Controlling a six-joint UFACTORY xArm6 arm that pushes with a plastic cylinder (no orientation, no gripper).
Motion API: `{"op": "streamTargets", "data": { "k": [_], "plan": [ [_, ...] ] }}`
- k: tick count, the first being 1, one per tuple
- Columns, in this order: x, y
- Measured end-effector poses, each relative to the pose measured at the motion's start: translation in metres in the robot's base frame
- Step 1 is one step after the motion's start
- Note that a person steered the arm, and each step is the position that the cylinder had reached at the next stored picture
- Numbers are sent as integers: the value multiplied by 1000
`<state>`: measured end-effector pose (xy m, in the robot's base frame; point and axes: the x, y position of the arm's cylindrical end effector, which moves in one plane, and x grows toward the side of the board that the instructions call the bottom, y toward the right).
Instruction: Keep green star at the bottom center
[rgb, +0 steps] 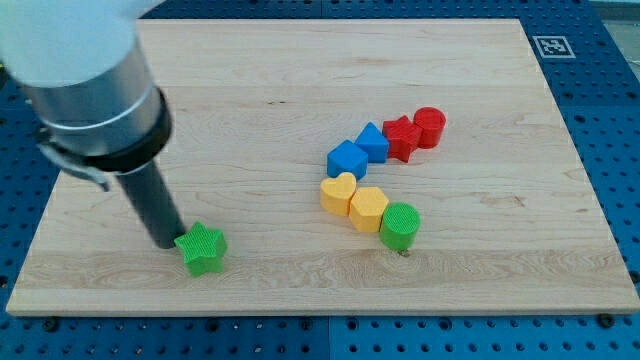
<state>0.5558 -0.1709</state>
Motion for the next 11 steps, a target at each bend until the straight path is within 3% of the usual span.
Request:
{"op": "streamTargets", "data": {
  "k": [3, 4, 7, 9, 11],
  "plan": [
    [32, 72],
    [9, 36],
    [7, 116],
    [19, 103],
    [41, 168]
  ]
}}
